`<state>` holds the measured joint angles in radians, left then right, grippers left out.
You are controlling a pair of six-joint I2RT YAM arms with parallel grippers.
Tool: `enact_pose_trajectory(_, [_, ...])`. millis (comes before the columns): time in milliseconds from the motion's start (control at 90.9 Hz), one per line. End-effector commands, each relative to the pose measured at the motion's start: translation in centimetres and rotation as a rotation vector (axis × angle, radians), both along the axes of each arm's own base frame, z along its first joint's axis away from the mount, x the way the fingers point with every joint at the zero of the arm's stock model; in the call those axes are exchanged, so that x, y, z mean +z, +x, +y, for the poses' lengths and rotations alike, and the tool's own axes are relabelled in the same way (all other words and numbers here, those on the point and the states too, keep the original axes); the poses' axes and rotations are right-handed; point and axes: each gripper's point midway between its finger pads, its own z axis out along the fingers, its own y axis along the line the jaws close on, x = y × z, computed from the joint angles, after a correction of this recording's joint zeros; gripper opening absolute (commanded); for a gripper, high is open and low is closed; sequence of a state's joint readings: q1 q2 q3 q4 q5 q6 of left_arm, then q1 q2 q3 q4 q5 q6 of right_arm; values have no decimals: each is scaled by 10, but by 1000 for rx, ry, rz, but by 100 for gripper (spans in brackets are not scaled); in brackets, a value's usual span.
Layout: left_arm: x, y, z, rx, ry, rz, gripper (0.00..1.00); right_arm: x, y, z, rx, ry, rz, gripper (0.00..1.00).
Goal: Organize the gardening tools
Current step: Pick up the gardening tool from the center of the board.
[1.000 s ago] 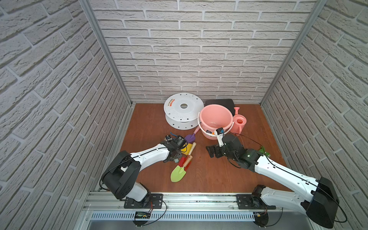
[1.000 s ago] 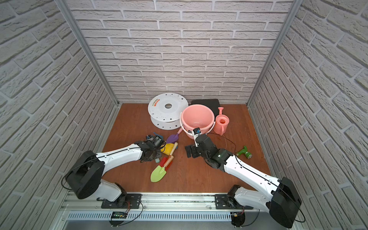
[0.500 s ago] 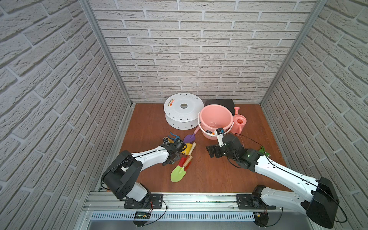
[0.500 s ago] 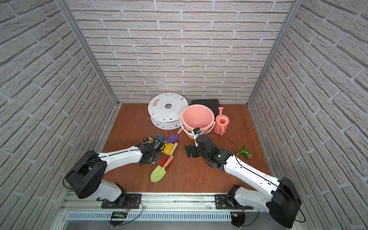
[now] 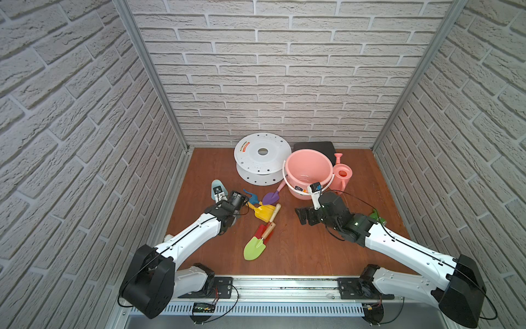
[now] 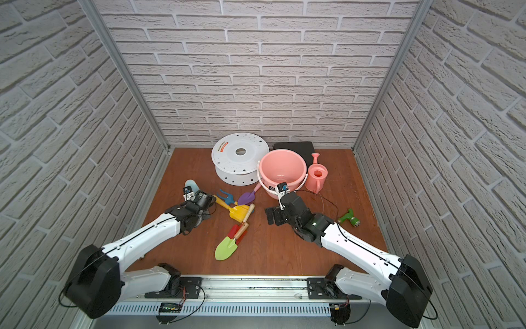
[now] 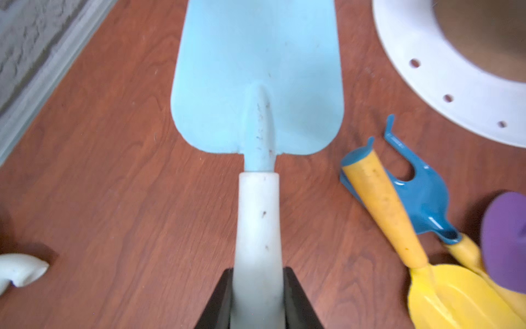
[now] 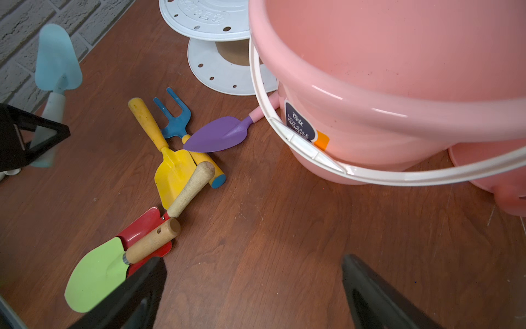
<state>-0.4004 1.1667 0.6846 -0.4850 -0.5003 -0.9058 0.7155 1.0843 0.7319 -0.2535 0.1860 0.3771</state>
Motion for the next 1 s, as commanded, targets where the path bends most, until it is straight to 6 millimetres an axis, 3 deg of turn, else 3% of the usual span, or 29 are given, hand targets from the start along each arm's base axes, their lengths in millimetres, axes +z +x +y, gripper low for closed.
enact_pose_trajectory(0, [44,21,-13,-109,27,-174,1,21,3,0,-8,47,-96,99])
enact_pose_trajectory(88, [72,26,-32,-214,72,-259,1,28,2,0,-8,81,-126,99])
enact_pose_trajectory(286, [119,27,-110,-561,133,-427,1,64,-5,10,85,137,-197,97])
enact_pose_trajectory(429, [127,22,-159,-782,106,-463,0,98,-13,33,227,187,-239,85])
enact_pose_trajectory(605, [119,7,-201,-982,69,-486,0,126,-8,66,363,176,-181,81])
enact_pose_trajectory(770, [111,-11,-220,-1093,74,-490,0,129,2,82,408,152,-121,70])
enact_pose_trajectory(990, [112,-21,-215,-1101,57,-529,0,126,16,81,358,129,-105,61])
